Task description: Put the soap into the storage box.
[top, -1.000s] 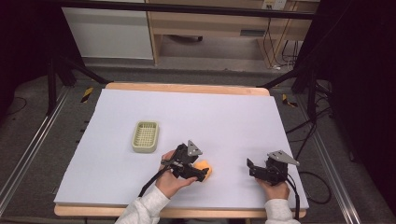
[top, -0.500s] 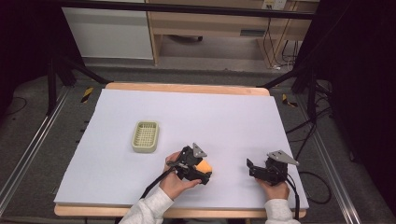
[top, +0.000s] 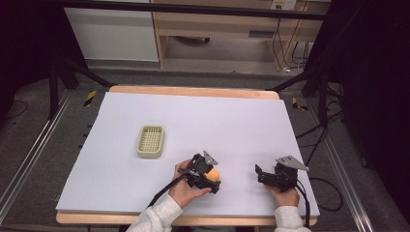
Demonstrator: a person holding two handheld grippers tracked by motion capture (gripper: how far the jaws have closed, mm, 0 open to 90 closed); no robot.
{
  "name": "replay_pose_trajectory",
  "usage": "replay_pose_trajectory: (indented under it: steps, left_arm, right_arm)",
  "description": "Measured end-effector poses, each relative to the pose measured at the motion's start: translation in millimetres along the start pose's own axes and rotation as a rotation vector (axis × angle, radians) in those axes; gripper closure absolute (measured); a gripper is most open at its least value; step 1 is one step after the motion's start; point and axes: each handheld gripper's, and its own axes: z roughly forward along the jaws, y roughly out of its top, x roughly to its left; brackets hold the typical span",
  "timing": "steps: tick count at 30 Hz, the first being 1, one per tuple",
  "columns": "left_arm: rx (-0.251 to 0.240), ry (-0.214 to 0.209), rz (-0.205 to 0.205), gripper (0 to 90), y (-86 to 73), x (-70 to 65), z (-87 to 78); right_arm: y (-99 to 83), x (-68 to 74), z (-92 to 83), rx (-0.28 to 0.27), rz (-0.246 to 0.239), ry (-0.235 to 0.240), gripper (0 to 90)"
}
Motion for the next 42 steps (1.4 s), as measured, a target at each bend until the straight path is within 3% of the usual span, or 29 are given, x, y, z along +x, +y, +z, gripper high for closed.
replay_pose_trajectory:
  steps: [17, 42]
  left_arm:
    - [0.034, 0.009, -0.005, 23.3, -1.5, 0.6, 9.4]
    - [0.016, 0.043, -0.013, 25.1, -4.0, -3.6, 9.9]
  right_arm:
    - [0.2, 0.3, 0.3, 0.004, 0.002, 0.001, 7.0]
    - [0.3, 0.9, 0.2, 0.007, 0.001, -0.002, 7.0]
